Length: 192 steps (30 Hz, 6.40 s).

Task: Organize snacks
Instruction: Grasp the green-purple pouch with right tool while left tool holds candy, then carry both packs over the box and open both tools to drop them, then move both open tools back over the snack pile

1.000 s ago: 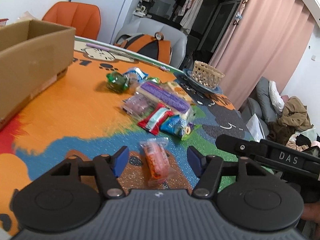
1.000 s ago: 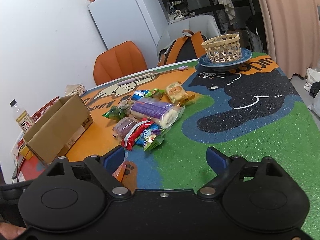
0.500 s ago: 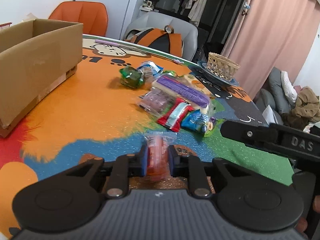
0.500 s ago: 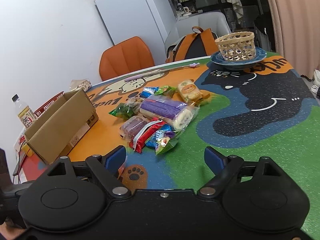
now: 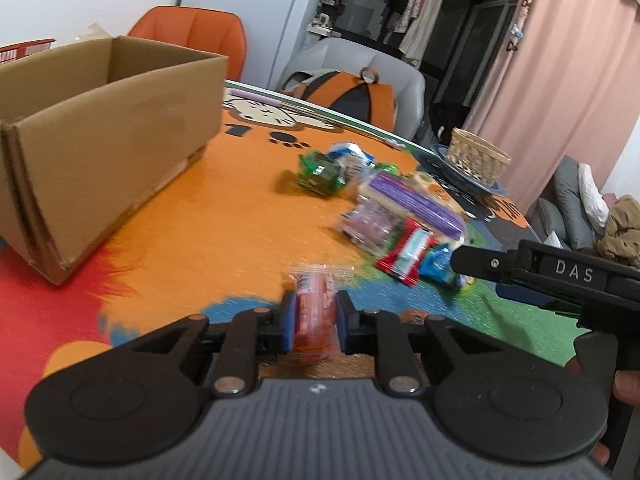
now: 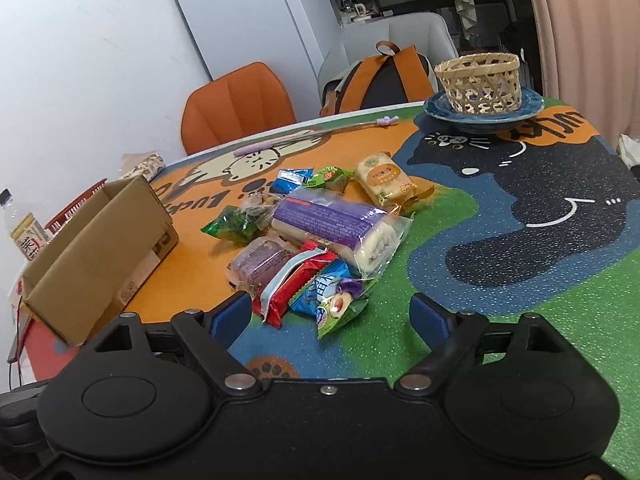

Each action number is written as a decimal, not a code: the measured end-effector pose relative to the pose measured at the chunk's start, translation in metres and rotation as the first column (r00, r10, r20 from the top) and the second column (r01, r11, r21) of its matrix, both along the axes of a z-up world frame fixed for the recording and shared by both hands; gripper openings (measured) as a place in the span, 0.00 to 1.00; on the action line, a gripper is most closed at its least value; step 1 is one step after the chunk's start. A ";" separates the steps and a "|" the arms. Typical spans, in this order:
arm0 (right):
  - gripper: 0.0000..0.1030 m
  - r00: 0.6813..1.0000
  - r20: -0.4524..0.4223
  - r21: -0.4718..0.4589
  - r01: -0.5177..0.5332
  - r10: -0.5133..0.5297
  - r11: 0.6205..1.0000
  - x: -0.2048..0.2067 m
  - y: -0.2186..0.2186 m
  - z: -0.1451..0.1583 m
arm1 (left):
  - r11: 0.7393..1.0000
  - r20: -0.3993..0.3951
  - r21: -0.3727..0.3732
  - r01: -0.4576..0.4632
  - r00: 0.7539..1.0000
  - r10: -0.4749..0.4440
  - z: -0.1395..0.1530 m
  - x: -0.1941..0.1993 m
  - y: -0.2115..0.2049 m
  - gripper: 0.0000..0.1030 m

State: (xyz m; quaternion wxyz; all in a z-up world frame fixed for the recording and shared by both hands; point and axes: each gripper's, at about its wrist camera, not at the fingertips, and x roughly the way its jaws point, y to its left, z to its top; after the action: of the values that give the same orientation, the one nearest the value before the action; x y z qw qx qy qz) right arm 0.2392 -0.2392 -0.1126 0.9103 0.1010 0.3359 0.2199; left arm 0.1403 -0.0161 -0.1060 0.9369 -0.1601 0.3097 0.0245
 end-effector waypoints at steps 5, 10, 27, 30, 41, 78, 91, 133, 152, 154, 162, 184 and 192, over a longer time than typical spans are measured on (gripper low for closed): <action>0.84 1.000 -0.006 -0.020 0.007 -0.008 1.000 0.011 0.011 -0.005 | 0.999 0.001 0.030 -0.022 1.000 0.022 0.000 0.003 0.006 0.22; 0.80 1.000 0.013 -0.055 -0.005 0.006 0.998 0.010 0.022 -0.011 | 0.997 0.007 0.074 -0.009 1.000 0.009 -0.001 0.004 0.001 0.23; 0.28 0.998 0.048 -0.042 -0.038 0.040 0.998 -0.015 0.019 0.005 | 0.998 0.048 0.056 -0.012 0.999 0.010 0.008 -0.010 0.005 0.17; 0.28 0.997 0.065 -0.028 -0.050 0.051 0.998 -0.020 0.021 0.011 | 0.999 0.065 0.050 -0.018 0.998 0.015 0.014 -0.014 0.007 0.17; 0.27 0.987 0.135 -0.013 -0.089 0.090 0.996 -0.036 0.032 0.037 | 0.998 0.128 0.038 -0.044 0.991 0.039 0.038 -0.031 0.022 0.17; 0.27 0.954 0.276 0.047 -0.133 0.115 0.990 -0.017 0.113 0.099 | 0.989 0.238 0.011 -0.148 0.961 0.141 0.093 0.011 0.133 0.17; 0.27 0.944 0.309 0.014 -0.128 0.117 0.992 -0.008 0.141 0.113 | 0.965 0.238 0.004 -0.262 0.937 0.254 0.092 0.027 0.162 0.31; 0.53 0.950 0.223 0.087 -0.244 0.219 0.966 -0.006 0.195 0.095 | 0.950 0.249 -0.086 -0.299 0.917 0.311 0.101 -0.051 0.184 0.75; 0.83 0.971 0.208 0.049 -0.134 0.121 0.990 -0.023 0.097 0.085 | 0.980 0.237 -0.046 -0.191 0.951 0.197 0.103 -0.042 0.122 0.85; 0.83 0.972 0.208 0.043 -0.119 0.108 0.992 -0.025 0.088 0.082 | 0.984 0.237 -0.044 -0.174 0.955 0.180 0.103 -0.041 0.114 0.86; 0.82 0.981 0.189 0.035 -0.059 0.051 0.998 -0.026 0.052 0.070 | 0.994 0.228 -0.047 -0.103 0.967 0.111 0.098 -0.027 0.084 0.86; 0.64 0.992 0.116 0.053 0.043 -0.049 0.998 -0.009 -0.012 0.036 | 1.000 0.181 -0.020 0.016 0.983 -0.012 0.069 0.022 0.022 0.84; 0.64 0.993 0.098 0.039 0.054 -0.058 0.998 0.008 -0.014 0.022 | 0.998 0.144 0.003 0.063 0.988 -0.063 0.051 0.045 0.006 0.83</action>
State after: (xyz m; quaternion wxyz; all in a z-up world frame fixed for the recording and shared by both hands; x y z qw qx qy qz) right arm 0.2476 -0.2537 -0.0906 0.9297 0.1160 0.2831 0.2051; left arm 0.1852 -0.0104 -0.0551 0.9570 -0.1524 0.2462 -0.0168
